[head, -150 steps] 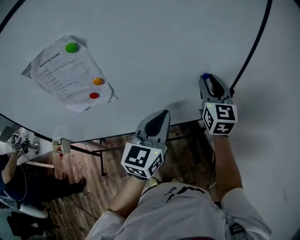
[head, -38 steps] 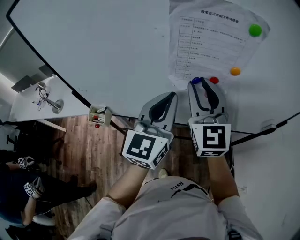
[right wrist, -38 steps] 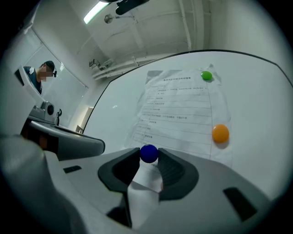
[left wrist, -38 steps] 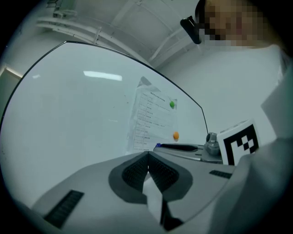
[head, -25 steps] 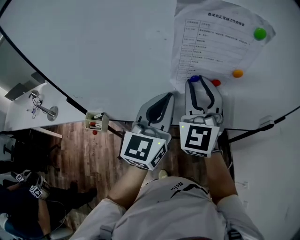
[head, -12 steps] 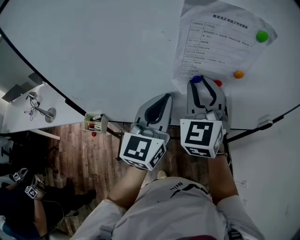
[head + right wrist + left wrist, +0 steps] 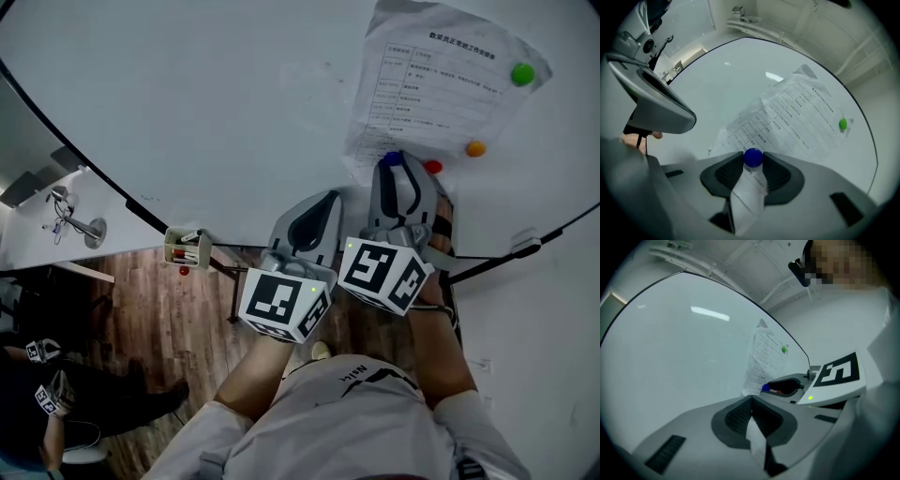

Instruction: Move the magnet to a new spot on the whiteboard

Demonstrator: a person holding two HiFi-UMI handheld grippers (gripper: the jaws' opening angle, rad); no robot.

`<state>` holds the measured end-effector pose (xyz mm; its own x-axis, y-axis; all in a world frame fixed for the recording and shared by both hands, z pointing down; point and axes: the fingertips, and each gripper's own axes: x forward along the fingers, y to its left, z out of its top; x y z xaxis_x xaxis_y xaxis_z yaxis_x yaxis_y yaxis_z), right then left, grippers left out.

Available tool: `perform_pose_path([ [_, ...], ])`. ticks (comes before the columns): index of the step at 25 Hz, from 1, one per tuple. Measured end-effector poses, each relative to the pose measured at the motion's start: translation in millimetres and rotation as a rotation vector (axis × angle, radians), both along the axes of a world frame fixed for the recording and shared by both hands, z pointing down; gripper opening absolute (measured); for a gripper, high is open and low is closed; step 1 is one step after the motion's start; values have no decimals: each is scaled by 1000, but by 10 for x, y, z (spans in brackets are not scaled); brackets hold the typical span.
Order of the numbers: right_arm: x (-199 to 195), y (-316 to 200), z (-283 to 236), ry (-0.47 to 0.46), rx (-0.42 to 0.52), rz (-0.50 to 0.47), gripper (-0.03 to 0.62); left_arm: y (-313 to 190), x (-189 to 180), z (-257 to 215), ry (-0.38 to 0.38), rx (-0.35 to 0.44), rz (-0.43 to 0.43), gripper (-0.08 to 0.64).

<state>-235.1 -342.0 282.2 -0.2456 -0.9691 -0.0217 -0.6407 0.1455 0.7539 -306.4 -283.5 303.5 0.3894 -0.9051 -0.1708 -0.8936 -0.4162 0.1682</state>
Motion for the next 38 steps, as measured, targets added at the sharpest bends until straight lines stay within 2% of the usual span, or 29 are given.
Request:
perform_pose_path([
  [10, 8, 51, 51, -51, -2, -42, 152, 35, 18, 66, 4, -15, -2, 11],
  [19, 74, 299, -48, -308, -91, -250, 149, 104, 189, 82, -12, -28, 2, 11],
  [26, 200, 465, 101, -513, -253, -395, 95, 227, 358, 140, -22, -55, -24, 11],
  [38, 638, 797, 307, -689, -464, -577, 40, 592, 872, 80, -41, -88, -99, 11],
])
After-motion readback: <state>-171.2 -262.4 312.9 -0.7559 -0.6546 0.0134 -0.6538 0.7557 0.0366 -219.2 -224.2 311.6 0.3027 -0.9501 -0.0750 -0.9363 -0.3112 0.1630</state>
